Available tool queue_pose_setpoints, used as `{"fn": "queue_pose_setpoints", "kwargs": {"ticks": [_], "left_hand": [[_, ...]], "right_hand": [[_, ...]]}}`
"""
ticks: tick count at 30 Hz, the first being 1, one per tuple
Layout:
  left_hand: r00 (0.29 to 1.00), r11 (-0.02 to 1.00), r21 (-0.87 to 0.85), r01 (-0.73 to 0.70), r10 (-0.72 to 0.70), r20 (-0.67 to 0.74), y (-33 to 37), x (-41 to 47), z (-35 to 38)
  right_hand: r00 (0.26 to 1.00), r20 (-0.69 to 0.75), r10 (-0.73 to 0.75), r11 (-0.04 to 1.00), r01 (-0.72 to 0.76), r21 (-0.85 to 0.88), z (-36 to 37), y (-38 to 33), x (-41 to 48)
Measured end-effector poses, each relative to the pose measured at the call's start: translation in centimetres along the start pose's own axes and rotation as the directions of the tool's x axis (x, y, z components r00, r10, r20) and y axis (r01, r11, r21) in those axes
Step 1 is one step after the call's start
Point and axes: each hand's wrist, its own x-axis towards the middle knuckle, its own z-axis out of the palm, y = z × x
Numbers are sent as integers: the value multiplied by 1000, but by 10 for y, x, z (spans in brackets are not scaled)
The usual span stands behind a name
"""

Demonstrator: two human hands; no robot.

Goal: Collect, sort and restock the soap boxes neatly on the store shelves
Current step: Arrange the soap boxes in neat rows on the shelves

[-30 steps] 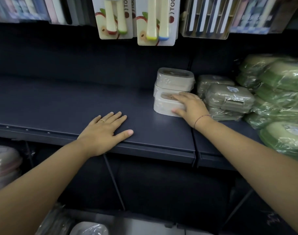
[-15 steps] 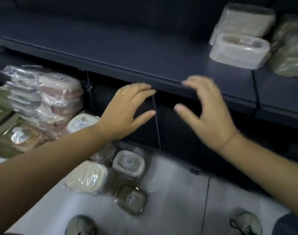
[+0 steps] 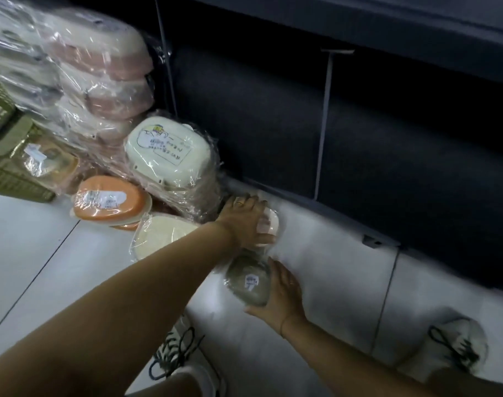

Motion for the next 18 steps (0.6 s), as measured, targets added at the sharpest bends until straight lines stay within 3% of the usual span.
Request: {"fn": "queue_pose_setpoints", "kwargs": {"ticks": [5,10,16,18], "left_hand": [[999,1000,16,1,-2,36,-15,16,9],[998,980,197,-12,-2,67,-21,34,12],[998,957,285,-61,49,50,-12,35,8],[999,973,228,-45,39,28,-6,31,4]], "right_hand": [[1000,-29,3,985,-8,-170,19,2,25],[982,-153,-115,942,59,-331,27,22,29],[996,-86,25,961,-48,-274,-2,50,10],[997,-41,60,976,-67,-209,-18,56,1]]}}
